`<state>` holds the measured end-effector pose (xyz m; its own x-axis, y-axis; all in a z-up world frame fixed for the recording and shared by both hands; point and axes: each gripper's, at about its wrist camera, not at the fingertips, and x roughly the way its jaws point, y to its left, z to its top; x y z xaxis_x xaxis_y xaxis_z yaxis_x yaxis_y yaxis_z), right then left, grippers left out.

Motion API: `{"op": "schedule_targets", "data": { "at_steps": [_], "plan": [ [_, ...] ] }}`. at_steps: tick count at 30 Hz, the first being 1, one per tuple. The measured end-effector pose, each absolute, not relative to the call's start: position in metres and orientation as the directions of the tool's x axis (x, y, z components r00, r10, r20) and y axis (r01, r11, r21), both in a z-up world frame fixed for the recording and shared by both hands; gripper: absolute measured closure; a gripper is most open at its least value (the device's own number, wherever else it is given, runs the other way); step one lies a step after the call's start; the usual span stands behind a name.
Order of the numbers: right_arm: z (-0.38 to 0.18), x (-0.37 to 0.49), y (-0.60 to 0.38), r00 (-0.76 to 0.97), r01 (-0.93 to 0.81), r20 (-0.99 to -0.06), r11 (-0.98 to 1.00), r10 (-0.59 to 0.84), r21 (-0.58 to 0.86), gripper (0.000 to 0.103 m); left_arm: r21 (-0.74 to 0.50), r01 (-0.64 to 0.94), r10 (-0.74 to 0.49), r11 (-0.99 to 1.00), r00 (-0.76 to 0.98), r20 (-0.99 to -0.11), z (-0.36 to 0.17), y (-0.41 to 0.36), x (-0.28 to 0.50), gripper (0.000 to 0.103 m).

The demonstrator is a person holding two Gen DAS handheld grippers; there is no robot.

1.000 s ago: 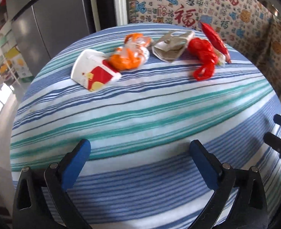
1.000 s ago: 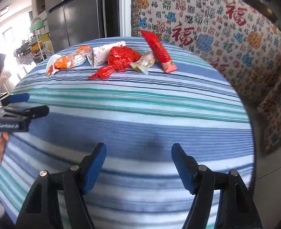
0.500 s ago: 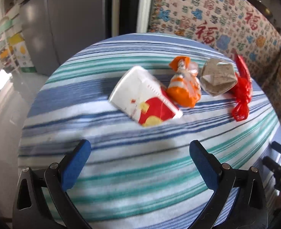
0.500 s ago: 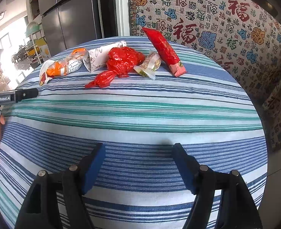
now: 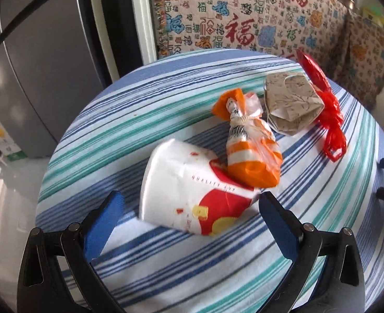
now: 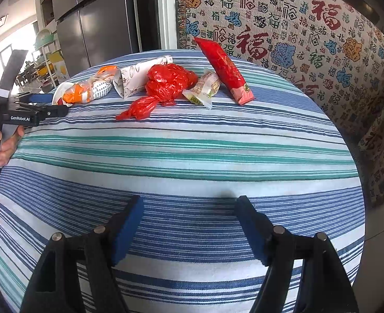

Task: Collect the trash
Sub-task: 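Grasp the white-red paper cup with the left gripper while the right grasps the red plastic bag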

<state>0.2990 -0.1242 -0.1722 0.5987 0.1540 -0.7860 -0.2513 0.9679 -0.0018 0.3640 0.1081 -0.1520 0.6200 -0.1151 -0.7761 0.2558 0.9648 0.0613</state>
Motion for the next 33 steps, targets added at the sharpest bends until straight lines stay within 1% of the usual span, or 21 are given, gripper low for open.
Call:
{"op": "schedule_targets", "data": {
  "at_steps": [2,4,9,11,13,15,17,19,20,21,22,23,24,25,26,27,30,33],
  "plan": [
    [-0.172,0.299,-0.125,0.598,-0.252,-0.786,0.968,0.155,0.0,0.028,0.07,0.266,-0.115,0.961,0.62,-0.776,-0.154,0.102,0.37,0.002],
    [-0.172,0.299,-0.124,0.598,-0.251,-0.786,0.968,0.155,0.0,0.028,0.083,0.283,-0.117,0.955,0.623,-0.773,-0.155,0.098,0.367,0.014],
    [-0.17,0.298,-0.128,0.601,-0.252,-0.779,0.967,0.178,0.028,0.028,0.077,0.258,-0.107,0.963,0.629,-0.77,-0.155,0.097,0.351,0.014],
    [-0.163,0.298,-0.134,0.629,-0.247,-0.745,0.966,0.221,0.078,0.028,0.082,0.242,-0.089,0.967,0.619,-0.78,-0.158,0.094,0.339,0.014],
    [-0.158,0.304,-0.132,0.646,-0.242,-0.728,0.966,0.23,0.091,0.028,0.121,0.231,-0.053,0.965,0.628,-0.776,-0.159,0.087,0.328,0.014],
    [-0.155,0.319,-0.119,0.624,-0.271,-0.734,0.955,0.27,0.12,0.028,0.134,0.215,-0.03,0.967,0.623,-0.782,-0.16,0.081,0.322,0.014],
    [-0.154,0.336,-0.105,0.597,-0.282,-0.74,0.945,0.308,0.166,0.028,0.12,0.192,-0.023,0.974,0.614,-0.789,-0.161,0.079,0.318,0.014],
    [-0.157,0.358,-0.091,0.565,-0.266,-0.753,0.938,0.339,0.223,0.028,0.105,0.164,-0.017,0.981,0.61,-0.792,-0.162,0.081,0.313,0.014],
    [-0.16,0.37,-0.085,0.548,-0.255,-0.761,0.936,0.347,0.243,0.03,0.096,0.152,-0.016,0.984,0.607,-0.795,-0.162,0.081,0.31,0.014],
    [-0.162,0.382,-0.079,0.54,-0.238,-0.771,0.94,0.339,0.246,0.038,0.087,0.141,-0.016,0.986,0.605,-0.796,-0.162,0.082,0.308,0.014],
    [-0.163,0.39,-0.074,0.543,-0.217,-0.776,0.946,0.32,0.239,0.042,0.074,0.128,-0.018,0.989,0.601,-0.799,-0.163,0.083,0.305,0.014],
    [-0.164,0.398,-0.07,0.549,-0.197,-0.778,0.952,0.306,0.235,0.052,0.059,0.115,-0.022,0.992,0.599,-0.801,-0.163,0.085,0.301,0.014],
    [-0.166,0.404,-0.068,0.548,-0.188,-0.781,0.954,0.298,0.233,0.075,0.044,0.104,-0.027,0.994,0.597,-0.802,-0.163,0.086,0.298,0.014],
    [-0.168,0.406,-0.067,0.547,-0.18,-0.787,0.959,0.284,0.22,0.084,0.027,0.091,-0.033,0.995,0.597,-0.801,-0.163,0.087,0.294,0.014],
    [-0.168,0.406,-0.067,0.552,-0.174,-0.788,0.962,0.272,0.211,0.085,0.017,0.079,-0.034,0.997,0.6,-0.799,-0.163,0.088,0.289,0.014],
    [-0.167,0.403,-0.07,0.553,-0.174,-0.786,0.961,0.278,0.217,0.089,0.011,0.074,-0.036,0.997,0.601,-0.799,-0.164,0.087,0.285,0.014],
    [-0.161,0.379,-0.079,0.541,-0.226,-0.788,0.953,0.294,0.2,0.09,-0.015,0.064,-0.05,0.998,0.606,-0.793,-0.164,0.081,0.268,0.014],
    [-0.155,0.342,-0.094,0.516,-0.314,-0.812,0.942,0.273,0.117,0.09,-0.045,0.083,-0.086,0.996,0.602,-0.794,-0.163,0.071,0.253,0.012]
  ]
}}
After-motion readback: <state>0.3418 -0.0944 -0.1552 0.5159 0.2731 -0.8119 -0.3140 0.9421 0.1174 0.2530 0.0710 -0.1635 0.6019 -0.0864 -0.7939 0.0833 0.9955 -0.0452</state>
